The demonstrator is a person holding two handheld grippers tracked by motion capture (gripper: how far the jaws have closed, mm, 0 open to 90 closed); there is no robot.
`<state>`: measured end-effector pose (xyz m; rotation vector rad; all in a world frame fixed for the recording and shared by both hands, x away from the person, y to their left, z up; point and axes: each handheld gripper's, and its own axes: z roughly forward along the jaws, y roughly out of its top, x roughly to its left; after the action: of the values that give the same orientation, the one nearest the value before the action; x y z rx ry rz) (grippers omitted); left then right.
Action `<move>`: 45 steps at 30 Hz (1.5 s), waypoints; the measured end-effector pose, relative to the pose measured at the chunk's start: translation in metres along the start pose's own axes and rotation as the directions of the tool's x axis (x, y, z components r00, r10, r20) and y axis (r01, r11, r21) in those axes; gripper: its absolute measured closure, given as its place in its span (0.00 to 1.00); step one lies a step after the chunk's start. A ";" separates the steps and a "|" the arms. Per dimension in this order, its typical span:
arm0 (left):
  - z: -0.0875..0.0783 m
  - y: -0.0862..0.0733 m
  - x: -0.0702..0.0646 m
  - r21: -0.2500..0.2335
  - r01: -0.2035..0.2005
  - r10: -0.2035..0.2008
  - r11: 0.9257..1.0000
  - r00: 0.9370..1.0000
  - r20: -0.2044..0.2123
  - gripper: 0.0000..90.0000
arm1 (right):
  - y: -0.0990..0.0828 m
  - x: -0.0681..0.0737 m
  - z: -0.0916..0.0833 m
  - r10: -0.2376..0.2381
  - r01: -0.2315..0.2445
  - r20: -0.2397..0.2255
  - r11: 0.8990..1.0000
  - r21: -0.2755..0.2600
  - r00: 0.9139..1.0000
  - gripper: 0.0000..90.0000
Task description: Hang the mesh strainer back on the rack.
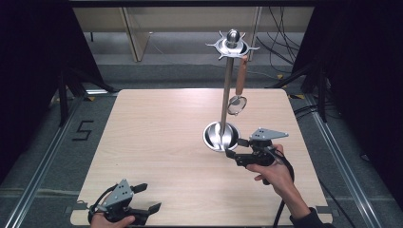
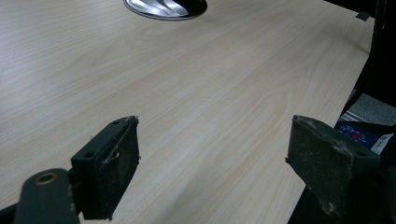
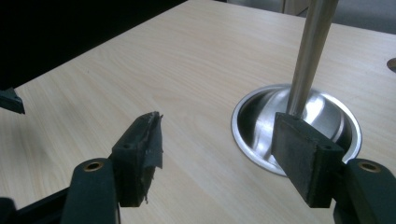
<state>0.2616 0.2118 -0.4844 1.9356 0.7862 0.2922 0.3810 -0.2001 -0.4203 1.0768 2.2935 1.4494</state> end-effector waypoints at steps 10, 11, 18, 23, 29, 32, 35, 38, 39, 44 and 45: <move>0.000 0.000 0.000 -0.001 0.002 -0.002 1.000 1.000 0.000 0.18 | -0.009 0.002 0.005 -0.011 0.011 -0.002 0.999 0.037 1.000 0.37; 0.000 0.000 0.000 0.000 0.002 -0.002 1.000 1.000 0.001 0.18 | -0.011 0.003 0.006 -0.005 0.005 -0.005 0.999 0.035 1.000 0.37; 0.000 0.000 0.001 0.009 -0.010 0.010 1.000 1.000 0.000 0.18 | -0.015 0.005 0.008 -0.051 0.048 0.034 0.996 0.073 0.998 0.36; 0.000 0.000 0.001 0.007 -0.009 0.009 1.000 1.000 0.004 0.18 | -0.021 0.008 0.010 -0.032 0.030 0.013 0.995 0.099 0.999 0.35; 0.000 0.000 0.001 0.007 -0.010 0.010 1.000 1.000 0.003 0.18 | -0.027 0.007 0.013 -0.048 0.047 0.005 0.993 0.109 0.999 0.35; 0.000 0.000 0.000 0.006 -0.009 0.009 1.000 1.000 -0.002 0.18 | -0.028 0.010 0.011 -0.036 0.035 0.007 0.993 0.115 0.999 0.35; 0.001 0.000 0.001 0.003 -0.009 0.009 1.000 1.000 0.003 0.18 | -0.031 0.010 0.011 -0.037 0.035 0.011 0.992 0.123 0.999 0.35; 0.001 0.000 0.001 0.005 -0.012 0.012 1.000 1.000 0.002 0.18 | -0.034 0.010 0.012 -0.053 0.051 0.013 0.991 0.124 0.998 0.35; 0.001 0.000 0.000 0.004 -0.010 0.010 1.000 1.000 0.003 0.18 | -0.034 0.010 0.011 -0.056 0.054 0.012 0.990 0.132 0.998 0.35; 0.001 0.000 0.001 0.006 -0.011 0.011 1.000 1.000 0.004 0.18 | -0.038 0.011 0.012 -0.052 0.050 0.012 0.989 0.139 0.999 0.35; 0.001 0.000 0.001 0.007 -0.013 0.013 1.000 1.000 0.004 0.18 | -0.039 0.011 0.012 -0.055 0.053 0.009 0.988 0.144 0.998 0.35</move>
<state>0.2623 0.2115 -0.4852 1.9478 0.7734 0.2930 0.3614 -0.1937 -0.4571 1.0495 2.4294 1.2706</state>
